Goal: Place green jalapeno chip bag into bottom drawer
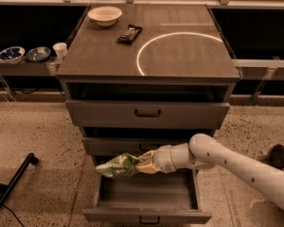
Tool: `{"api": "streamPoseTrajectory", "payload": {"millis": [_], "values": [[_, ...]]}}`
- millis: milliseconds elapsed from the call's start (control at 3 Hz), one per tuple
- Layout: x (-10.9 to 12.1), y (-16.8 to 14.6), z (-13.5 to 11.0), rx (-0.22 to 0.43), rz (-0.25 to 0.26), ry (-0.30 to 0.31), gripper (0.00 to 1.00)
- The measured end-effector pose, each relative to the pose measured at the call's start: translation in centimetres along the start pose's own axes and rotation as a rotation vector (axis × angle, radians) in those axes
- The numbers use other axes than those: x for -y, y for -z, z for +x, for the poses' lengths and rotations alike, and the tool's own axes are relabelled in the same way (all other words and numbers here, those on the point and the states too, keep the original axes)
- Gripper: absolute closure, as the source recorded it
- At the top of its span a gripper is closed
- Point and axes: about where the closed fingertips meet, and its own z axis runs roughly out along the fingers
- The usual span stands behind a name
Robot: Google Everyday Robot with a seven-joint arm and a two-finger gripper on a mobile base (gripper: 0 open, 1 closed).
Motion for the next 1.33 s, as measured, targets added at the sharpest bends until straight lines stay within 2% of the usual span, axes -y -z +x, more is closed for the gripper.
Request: {"api": "streamPoseTrajectory", "payload": {"millis": [333,667,1000,1333], "values": [[0.0,-1.4,2.4,0.017,-0.007,-0.054,1.0],[3.2,-1.4,6.9,0.007,0.083,-0.161,1.0],[6.8,-1.8,14.3,0.037,0.202,-0.245,1.0],[7.9,-5.6,22.9,-0.01,0.228,-0.303,0.97]]}}
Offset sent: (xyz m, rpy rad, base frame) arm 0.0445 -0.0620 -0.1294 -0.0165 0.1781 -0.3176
